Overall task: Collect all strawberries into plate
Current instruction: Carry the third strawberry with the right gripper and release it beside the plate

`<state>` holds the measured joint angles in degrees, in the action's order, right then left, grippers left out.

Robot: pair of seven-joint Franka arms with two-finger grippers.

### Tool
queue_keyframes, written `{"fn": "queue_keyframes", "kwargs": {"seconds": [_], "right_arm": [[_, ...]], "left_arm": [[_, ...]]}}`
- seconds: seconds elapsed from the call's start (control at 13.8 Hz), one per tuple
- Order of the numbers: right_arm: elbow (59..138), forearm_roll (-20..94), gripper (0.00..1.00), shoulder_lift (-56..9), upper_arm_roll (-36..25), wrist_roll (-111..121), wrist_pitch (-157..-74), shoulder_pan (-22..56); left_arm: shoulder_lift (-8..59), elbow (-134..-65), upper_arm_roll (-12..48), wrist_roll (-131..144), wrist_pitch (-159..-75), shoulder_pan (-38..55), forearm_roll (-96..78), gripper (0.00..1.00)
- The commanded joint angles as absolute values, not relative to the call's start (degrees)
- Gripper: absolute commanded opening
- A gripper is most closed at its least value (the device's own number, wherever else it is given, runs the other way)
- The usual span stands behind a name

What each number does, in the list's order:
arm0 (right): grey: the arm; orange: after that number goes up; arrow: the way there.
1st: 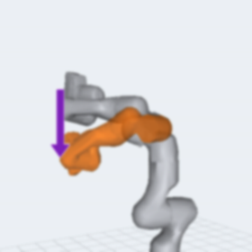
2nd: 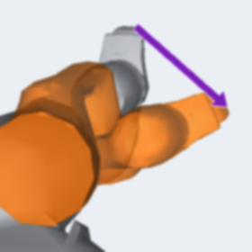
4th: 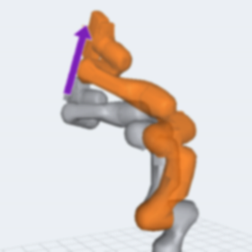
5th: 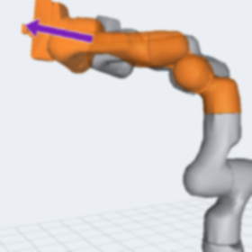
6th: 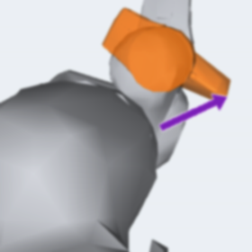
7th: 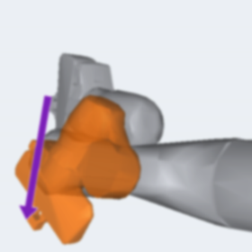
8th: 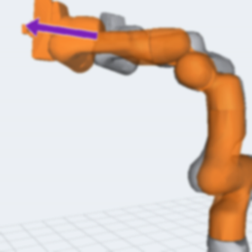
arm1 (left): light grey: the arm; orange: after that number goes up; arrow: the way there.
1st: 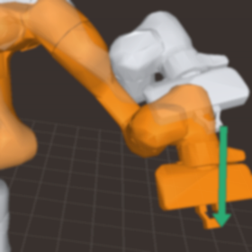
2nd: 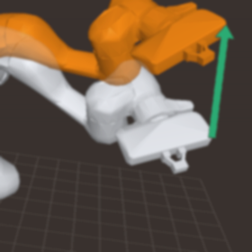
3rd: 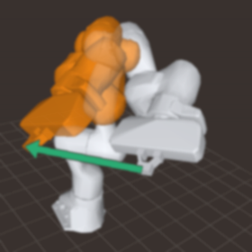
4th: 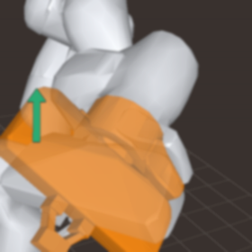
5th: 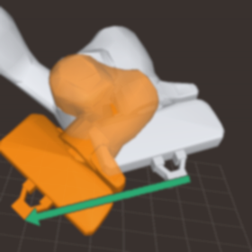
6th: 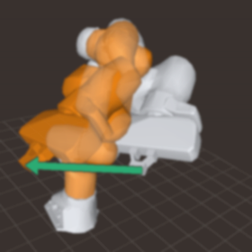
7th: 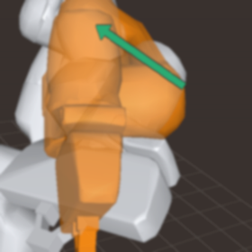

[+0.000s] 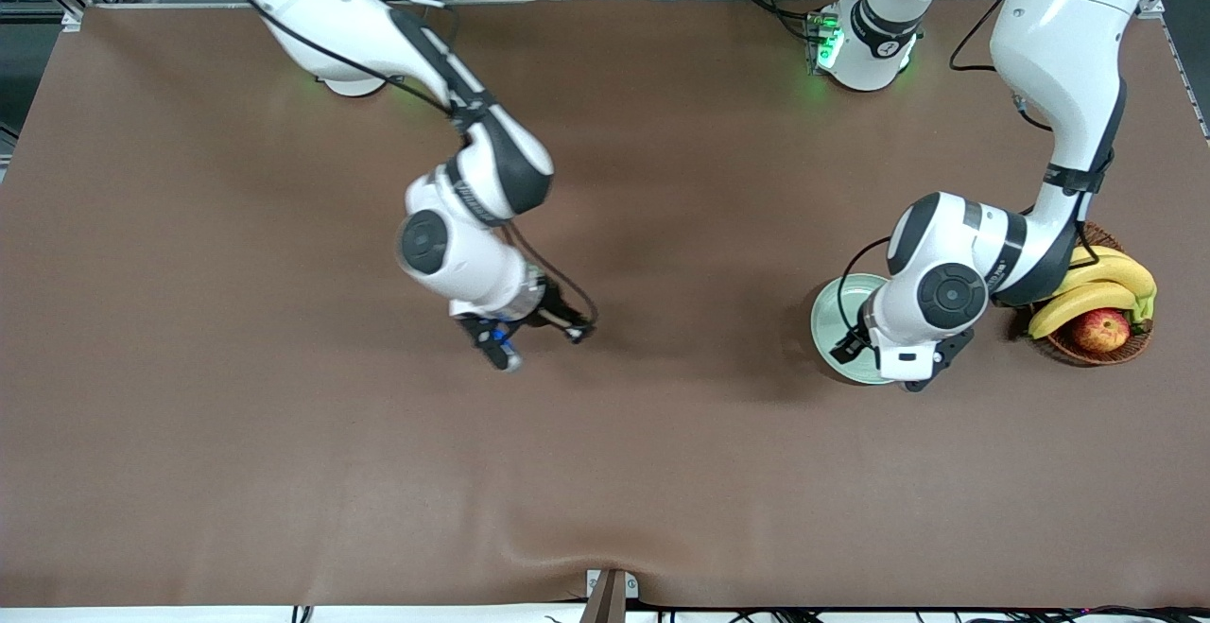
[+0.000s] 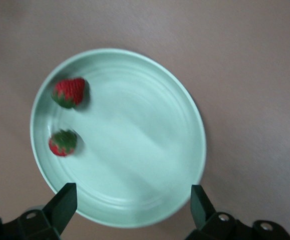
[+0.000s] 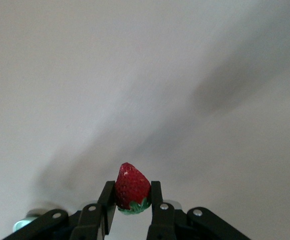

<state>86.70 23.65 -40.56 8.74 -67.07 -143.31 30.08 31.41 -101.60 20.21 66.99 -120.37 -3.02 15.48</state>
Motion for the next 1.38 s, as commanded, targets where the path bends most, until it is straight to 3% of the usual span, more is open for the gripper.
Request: {"fn": "queue_keyframes", "kwargs": {"seconds": [0.0,0.51,0.58,0.65,0.94,1.31], "right_arm": [[80.1,24.5,0.0,-47.9,11.2,-73.0,-150.6,33.0],[74.2,24.3,0.03,-56.9,11.1,-79.0,-163.0,41.0],[74.3,24.2,0.56,-57.3,11.1,-79.0,-163.1,41.4],[74.4,23.6,1.0,-57.3,11.1,-78.9,-163.0,41.3],[75.1,22.1,1.0,-55.4,10.8,-78.3,-158.0,38.2],[74.9,17.2,1.0,-46.3,11.4,-74.6,-130.8,27.9]], "left_arm": [[30.9,-101.7,21.3,69.1,-119.9,-2.9,14.2,1.0],[32.4,-101.3,22.1,71.3,-120.4,-0.6,11.8,1.0],[32.6,-100.9,22.1,71.5,-120.5,-0.6,10.6,1.0],[32.9,-100.6,22.1,71.6,-120.5,-0.4,9.2,1.0],[33.8,-99.9,22.1,71.8,-121.2,0.7,7.1,1.0],[35.3,-98.7,22.1,72.9,-121.4,3.5,6.5,1.0]]}}
